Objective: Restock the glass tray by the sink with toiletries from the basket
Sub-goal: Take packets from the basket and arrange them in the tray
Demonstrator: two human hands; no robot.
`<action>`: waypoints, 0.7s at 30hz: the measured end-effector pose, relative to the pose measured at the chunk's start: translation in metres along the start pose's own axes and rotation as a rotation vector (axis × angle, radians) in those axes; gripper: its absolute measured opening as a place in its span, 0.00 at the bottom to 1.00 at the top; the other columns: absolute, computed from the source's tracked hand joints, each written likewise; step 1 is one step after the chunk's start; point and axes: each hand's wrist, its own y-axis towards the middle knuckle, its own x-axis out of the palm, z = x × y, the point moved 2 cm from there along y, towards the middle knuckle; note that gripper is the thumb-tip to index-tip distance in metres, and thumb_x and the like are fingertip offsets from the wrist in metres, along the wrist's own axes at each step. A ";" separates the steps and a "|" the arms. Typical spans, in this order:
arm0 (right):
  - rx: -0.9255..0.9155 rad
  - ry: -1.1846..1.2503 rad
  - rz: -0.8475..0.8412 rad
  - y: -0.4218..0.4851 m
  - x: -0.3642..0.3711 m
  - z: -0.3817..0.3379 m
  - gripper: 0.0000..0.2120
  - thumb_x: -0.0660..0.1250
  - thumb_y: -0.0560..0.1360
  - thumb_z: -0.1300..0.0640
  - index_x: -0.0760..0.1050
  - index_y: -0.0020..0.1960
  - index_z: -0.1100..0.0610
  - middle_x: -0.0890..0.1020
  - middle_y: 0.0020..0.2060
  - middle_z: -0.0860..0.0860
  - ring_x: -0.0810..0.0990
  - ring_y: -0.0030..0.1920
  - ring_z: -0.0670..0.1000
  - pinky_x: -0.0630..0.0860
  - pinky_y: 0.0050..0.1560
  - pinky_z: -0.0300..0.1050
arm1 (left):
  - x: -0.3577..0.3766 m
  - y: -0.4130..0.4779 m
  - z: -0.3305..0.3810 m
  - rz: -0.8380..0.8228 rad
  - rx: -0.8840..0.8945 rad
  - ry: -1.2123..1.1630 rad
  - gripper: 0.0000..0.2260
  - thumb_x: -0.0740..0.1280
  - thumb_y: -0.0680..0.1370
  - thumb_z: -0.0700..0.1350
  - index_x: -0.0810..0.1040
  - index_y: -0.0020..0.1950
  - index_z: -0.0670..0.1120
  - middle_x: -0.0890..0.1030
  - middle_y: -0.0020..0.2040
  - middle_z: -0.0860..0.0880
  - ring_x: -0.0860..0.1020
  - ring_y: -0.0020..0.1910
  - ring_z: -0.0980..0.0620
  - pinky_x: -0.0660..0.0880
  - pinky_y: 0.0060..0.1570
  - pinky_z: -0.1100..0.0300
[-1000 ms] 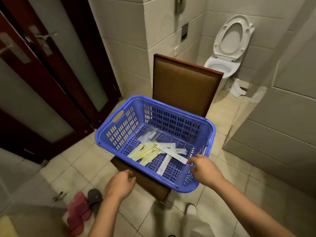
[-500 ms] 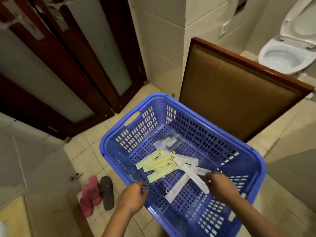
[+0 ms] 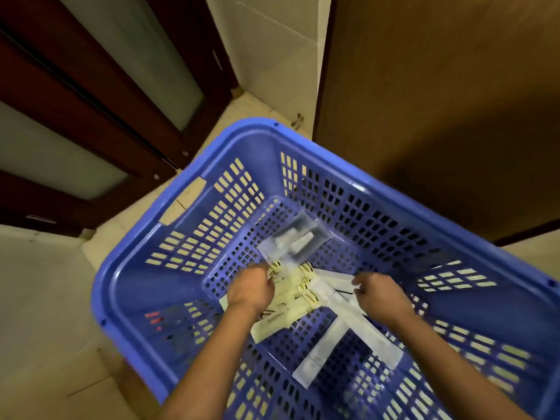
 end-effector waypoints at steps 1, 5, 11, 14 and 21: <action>0.004 0.009 -0.016 0.012 0.009 -0.001 0.16 0.58 0.80 0.58 0.70 0.67 0.56 0.80 0.49 0.55 0.78 0.41 0.53 0.73 0.37 0.45 | 0.005 0.014 -0.001 0.002 -0.004 0.008 0.20 0.59 0.80 0.47 0.64 0.72 0.47 0.69 0.69 0.44 0.71 0.65 0.43 0.74 0.58 0.50; 0.028 0.019 -0.009 0.043 0.036 -0.012 0.12 0.56 0.80 0.61 0.73 0.61 0.58 0.70 0.32 0.51 0.67 0.30 0.50 0.56 0.25 0.40 | 0.024 0.050 -0.007 0.005 -0.031 0.053 0.21 0.61 0.79 0.46 0.61 0.71 0.45 0.67 0.69 0.43 0.67 0.67 0.42 0.71 0.61 0.48; 0.076 0.065 0.083 0.056 0.069 -0.031 0.07 0.56 0.77 0.64 0.67 0.43 0.54 0.68 0.29 0.50 0.67 0.29 0.52 0.58 0.24 0.42 | 0.055 0.065 -0.022 -0.008 -0.117 0.053 0.25 0.63 0.78 0.43 0.58 0.73 0.45 0.64 0.71 0.43 0.63 0.70 0.42 0.67 0.64 0.47; 0.079 0.106 0.023 0.048 0.091 -0.040 0.07 0.57 0.76 0.63 0.73 0.45 0.56 0.74 0.33 0.53 0.72 0.33 0.55 0.61 0.25 0.41 | 0.065 0.067 -0.029 0.007 -0.145 0.026 0.24 0.63 0.79 0.46 0.59 0.73 0.44 0.65 0.71 0.43 0.62 0.70 0.42 0.66 0.66 0.47; 0.072 0.148 -0.012 0.032 0.130 -0.057 0.10 0.56 0.78 0.61 0.75 0.54 0.61 0.80 0.45 0.58 0.77 0.41 0.58 0.68 0.34 0.45 | 0.063 0.084 -0.043 -0.096 -0.178 -0.015 0.29 0.68 0.76 0.51 0.62 0.72 0.42 0.65 0.71 0.41 0.62 0.71 0.41 0.65 0.67 0.48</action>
